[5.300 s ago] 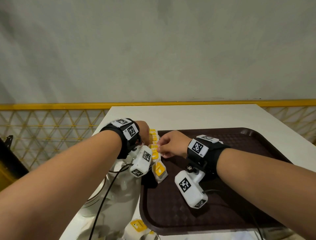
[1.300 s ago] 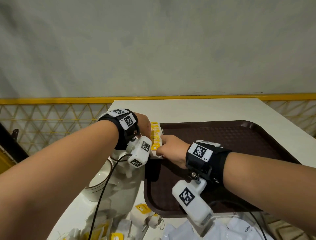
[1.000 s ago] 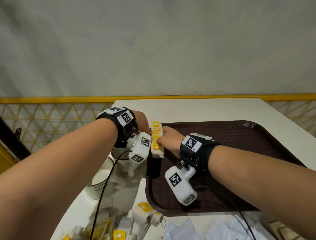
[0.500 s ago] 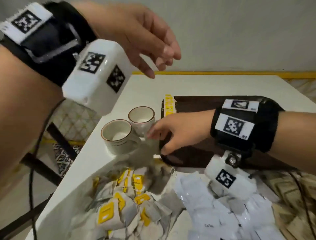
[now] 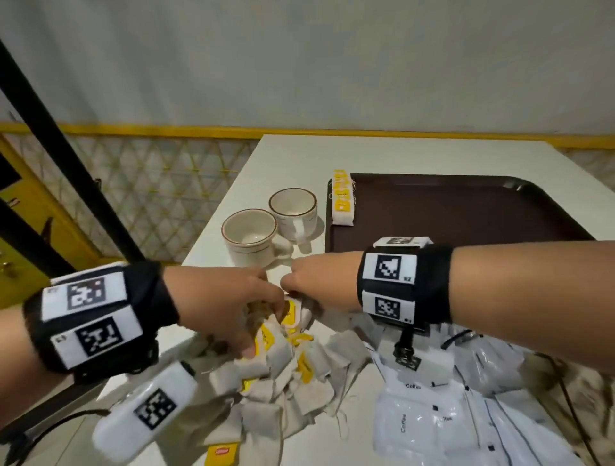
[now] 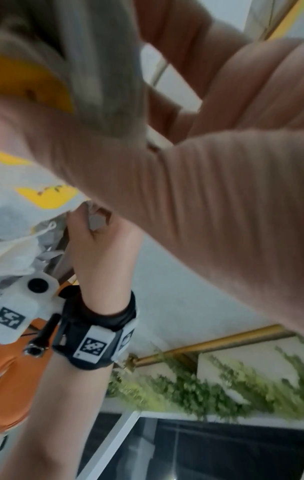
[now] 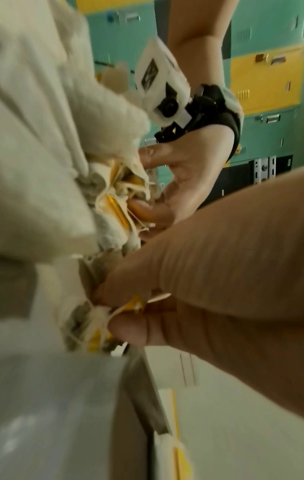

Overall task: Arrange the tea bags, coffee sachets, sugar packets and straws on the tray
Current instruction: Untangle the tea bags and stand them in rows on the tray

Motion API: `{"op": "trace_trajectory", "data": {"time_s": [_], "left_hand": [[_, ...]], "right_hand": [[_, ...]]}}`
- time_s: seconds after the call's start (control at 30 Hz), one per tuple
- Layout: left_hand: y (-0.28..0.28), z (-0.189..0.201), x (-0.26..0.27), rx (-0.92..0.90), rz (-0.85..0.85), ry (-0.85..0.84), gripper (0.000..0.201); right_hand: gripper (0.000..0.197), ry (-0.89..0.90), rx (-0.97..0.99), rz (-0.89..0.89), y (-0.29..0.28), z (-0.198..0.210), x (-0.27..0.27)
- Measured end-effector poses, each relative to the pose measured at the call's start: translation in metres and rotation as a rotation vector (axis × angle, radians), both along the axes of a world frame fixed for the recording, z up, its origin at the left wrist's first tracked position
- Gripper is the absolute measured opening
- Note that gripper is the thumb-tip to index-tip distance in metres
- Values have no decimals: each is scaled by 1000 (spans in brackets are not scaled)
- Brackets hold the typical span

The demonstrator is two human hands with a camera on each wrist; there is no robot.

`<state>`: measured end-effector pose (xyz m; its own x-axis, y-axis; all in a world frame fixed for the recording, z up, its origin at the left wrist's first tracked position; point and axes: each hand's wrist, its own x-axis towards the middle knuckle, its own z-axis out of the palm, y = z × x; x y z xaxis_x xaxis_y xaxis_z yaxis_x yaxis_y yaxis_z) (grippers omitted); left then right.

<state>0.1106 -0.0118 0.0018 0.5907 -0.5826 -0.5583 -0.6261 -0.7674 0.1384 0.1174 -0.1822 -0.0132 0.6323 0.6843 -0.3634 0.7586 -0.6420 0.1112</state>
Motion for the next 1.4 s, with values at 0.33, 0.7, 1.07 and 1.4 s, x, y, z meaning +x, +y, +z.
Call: {"op": "trace_trajectory", "data": {"time_s": [0.33, 0.7, 1.07, 1.4], "left_hand": [[22, -1, 19, -410, 197, -36, 12], [23, 2, 20, -733, 429, -31, 13], [27, -1, 12, -680, 460, -7, 11], [27, -4, 5, -653, 464, -22, 13]], "right_hand": [[12, 72, 375, -250, -30, 47, 6], [17, 422, 407, -257, -19, 31, -41], [35, 520, 621, 487, 2, 8, -92], [10, 513, 430, 509, 19, -30, -105]]}}
